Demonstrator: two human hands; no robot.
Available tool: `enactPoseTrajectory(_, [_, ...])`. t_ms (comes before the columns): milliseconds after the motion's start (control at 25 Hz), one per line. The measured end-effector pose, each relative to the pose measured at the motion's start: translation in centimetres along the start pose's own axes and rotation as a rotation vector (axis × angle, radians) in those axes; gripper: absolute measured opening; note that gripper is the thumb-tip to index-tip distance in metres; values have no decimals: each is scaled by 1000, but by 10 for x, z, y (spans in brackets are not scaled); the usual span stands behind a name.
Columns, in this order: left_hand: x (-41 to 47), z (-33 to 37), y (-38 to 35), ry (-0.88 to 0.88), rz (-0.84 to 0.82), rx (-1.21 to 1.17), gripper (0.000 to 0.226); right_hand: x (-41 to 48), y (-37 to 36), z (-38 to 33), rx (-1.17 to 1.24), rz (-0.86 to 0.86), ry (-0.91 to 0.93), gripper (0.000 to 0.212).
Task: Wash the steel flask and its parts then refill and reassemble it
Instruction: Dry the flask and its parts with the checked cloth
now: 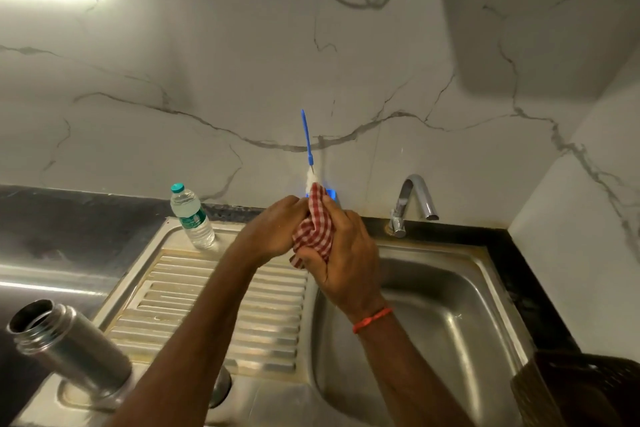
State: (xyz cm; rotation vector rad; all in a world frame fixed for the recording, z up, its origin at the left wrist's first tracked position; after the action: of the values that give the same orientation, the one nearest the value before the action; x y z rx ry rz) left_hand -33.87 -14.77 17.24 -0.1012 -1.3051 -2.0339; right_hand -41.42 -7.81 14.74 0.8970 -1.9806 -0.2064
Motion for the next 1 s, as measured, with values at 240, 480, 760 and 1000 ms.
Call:
enactPoseTrajectory(240, [-3, 18, 12, -223, 397, 329, 31, -6, -38, 57, 885, -292, -1038, 58])
enactPoseTrajectory(480, [-6, -24, -22, 223, 323, -48, 20, 7, 0, 24, -4, -90, -350, 71])
enactPoseTrajectory(760, [7, 2, -6, 43, 175, 160, 14, 1, 5, 23, 83, -2, -271, 69])
enactPoseTrajectory(1000, [7, -2, 4, -100, 422, 61, 34, -21, -48, 54, 1167, -386, -1311, 40])
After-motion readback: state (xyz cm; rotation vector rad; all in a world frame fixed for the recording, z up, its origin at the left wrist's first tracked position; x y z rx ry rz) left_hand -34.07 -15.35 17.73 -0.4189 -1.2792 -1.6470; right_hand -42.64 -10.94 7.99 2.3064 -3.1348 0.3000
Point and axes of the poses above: each hand's wrist, its own x-axis towards the middle knuckle, its own y-axis out of the back of the hand, z = x × y, the point moved 10 cm from there along x, towards the middle knuckle, and after that the axes turned 14 degrees about -y, right-handed, at the moved point
